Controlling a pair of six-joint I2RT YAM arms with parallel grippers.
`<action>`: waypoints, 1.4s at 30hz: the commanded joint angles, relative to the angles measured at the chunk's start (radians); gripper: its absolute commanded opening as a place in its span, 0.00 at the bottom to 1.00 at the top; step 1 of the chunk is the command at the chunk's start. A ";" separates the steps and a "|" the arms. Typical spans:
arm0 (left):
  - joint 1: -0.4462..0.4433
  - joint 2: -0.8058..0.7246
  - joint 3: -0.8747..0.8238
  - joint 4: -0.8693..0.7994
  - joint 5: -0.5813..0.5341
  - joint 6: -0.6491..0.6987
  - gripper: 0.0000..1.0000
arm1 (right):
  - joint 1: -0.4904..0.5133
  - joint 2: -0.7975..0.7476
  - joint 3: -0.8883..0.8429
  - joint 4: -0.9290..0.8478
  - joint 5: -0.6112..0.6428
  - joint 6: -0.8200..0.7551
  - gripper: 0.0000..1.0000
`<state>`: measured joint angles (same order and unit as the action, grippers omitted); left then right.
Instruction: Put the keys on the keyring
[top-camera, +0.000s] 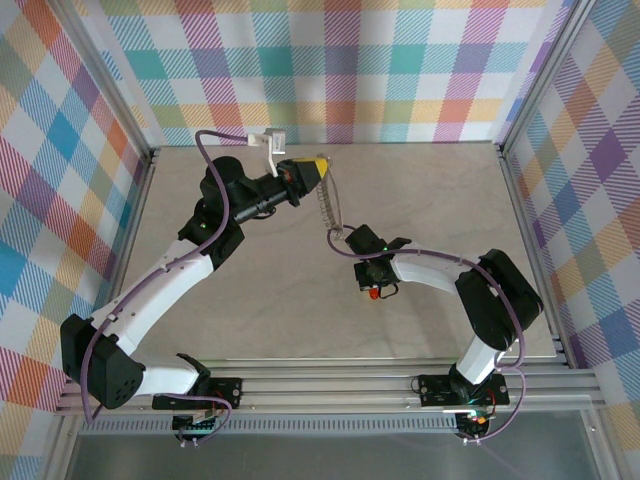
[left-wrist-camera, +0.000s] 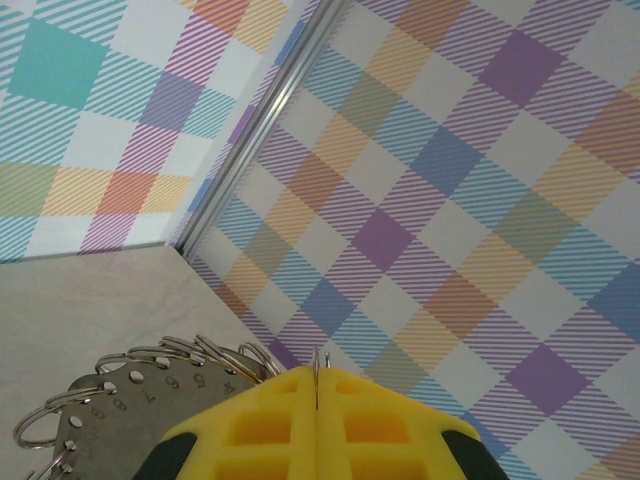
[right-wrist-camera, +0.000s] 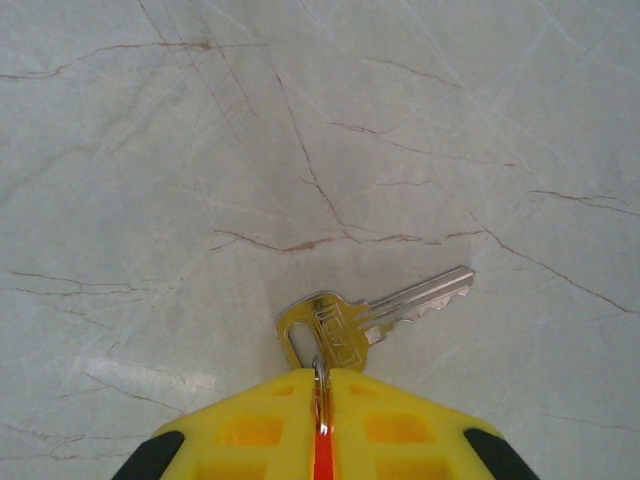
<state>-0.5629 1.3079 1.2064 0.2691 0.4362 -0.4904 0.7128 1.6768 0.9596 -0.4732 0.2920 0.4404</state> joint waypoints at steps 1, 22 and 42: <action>-0.014 0.002 0.018 0.065 0.013 -0.007 0.00 | -0.003 0.008 0.010 -0.014 0.003 0.015 0.15; -0.015 0.002 0.019 0.061 0.010 -0.005 0.00 | -0.012 0.018 0.010 -0.002 -0.026 0.015 0.00; -0.016 0.020 0.150 -0.166 0.091 0.264 0.00 | -0.252 -0.480 0.025 0.058 -0.285 0.051 0.00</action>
<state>-0.5682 1.3186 1.3163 0.1780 0.4671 -0.3355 0.4938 1.2476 0.9611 -0.4824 0.0853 0.4656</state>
